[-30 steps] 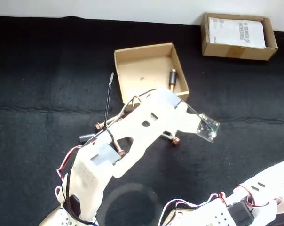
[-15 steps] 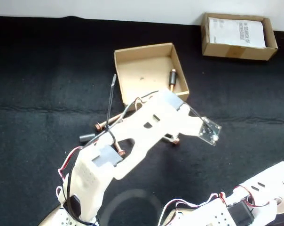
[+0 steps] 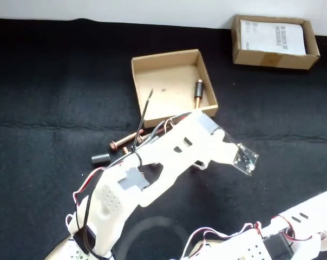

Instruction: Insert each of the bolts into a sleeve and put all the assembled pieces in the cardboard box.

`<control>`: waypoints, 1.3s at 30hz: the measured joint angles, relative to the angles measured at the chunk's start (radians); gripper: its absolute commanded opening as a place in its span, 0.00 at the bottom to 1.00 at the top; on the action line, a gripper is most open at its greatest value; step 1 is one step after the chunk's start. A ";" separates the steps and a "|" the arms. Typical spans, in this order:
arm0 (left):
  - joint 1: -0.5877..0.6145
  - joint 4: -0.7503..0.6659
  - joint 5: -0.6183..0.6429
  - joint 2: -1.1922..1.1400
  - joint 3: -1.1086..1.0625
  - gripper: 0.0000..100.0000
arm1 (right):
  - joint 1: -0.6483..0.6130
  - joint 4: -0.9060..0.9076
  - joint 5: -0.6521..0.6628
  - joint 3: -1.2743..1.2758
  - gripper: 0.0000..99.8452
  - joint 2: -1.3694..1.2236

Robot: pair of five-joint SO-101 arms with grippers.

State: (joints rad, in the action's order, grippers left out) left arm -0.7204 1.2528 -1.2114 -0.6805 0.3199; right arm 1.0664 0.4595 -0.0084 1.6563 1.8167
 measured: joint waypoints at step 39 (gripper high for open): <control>0.244 -0.055 1.140 0.729 0.057 0.01 | -0.773 0.064 0.000 0.002 0.01 0.000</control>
State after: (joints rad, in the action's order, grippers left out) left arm -0.4764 1.1976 -0.0713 0.0483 0.3767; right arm 0.2931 0.5240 -0.0084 1.6579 1.8167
